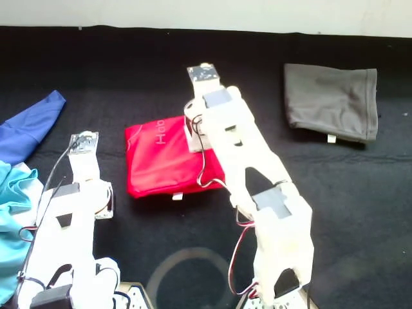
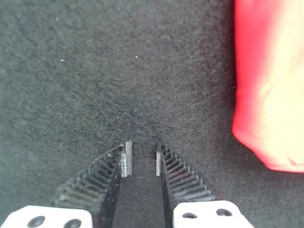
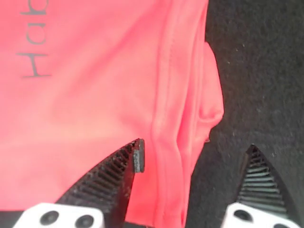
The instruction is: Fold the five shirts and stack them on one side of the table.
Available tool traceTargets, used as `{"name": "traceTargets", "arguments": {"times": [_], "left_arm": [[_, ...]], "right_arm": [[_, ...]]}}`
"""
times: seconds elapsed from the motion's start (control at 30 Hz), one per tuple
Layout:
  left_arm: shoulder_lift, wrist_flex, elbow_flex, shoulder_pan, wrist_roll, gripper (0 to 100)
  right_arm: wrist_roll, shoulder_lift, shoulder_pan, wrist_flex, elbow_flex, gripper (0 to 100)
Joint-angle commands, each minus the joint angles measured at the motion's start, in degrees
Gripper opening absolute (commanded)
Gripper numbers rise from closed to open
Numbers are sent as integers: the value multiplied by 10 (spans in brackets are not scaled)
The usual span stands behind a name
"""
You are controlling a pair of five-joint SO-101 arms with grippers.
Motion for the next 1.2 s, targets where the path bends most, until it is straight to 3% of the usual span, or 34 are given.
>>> {"name": "traceTargets", "arguments": {"times": [0.0,0.57,0.63,0.7,0.73,0.77,0.93,1.17], "left_arm": [[1,-13,0,4,-4,108],[2,-13,1,4,-4,108],[2,-13,0,4,-4,108],[2,-13,0,4,-4,108],[2,-13,0,4,-4,108],[2,-13,0,4,-4,108],[2,-13,0,4,-4,108],[2,-13,0,4,-4,108]], "right_arm": [[-6,6,-15,5,-41,316],[-3,152,-7,-80,-44,307],[-3,159,-7,-76,-43,215],[-3,164,-7,-76,-41,28],[-3,167,-7,-76,-40,0],[-3,167,-7,-75,-39,39],[-2,164,15,-60,-44,7],[76,130,134,22,-160,6]]}}
